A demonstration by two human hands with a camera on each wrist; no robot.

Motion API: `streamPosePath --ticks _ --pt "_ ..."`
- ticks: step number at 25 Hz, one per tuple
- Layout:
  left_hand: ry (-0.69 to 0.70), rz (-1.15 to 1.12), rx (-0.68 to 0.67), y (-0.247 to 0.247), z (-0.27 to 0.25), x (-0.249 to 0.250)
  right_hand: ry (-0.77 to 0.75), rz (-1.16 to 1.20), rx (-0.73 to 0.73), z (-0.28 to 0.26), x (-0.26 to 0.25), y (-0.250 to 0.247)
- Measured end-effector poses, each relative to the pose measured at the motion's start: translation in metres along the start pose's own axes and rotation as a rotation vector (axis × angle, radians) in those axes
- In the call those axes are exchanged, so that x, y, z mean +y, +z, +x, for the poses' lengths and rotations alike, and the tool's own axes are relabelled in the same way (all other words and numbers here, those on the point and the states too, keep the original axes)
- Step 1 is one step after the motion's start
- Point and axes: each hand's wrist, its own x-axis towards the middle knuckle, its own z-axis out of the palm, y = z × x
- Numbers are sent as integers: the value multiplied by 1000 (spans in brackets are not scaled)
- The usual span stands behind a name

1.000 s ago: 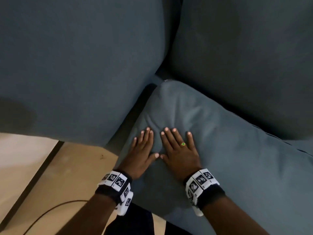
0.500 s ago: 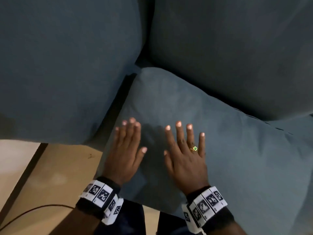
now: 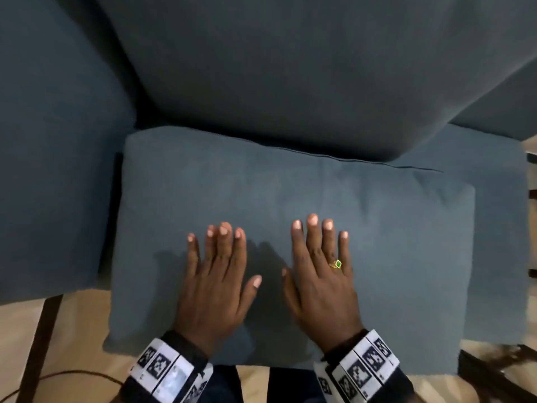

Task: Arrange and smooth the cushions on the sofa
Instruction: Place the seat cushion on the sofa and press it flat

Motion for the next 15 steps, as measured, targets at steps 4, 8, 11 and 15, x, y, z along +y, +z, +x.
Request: streamPosePath --ticks 4,8,11,15 --pt "75 71 -206 10 36 54 46 19 -53 -19 48 1" --pt "155 76 -198 14 46 96 134 44 -4 -31 90 -1" --pt "179 86 -287 18 49 123 155 70 -45 -43 114 2" --pt "206 118 -325 23 77 162 296 111 57 -49 149 -8"
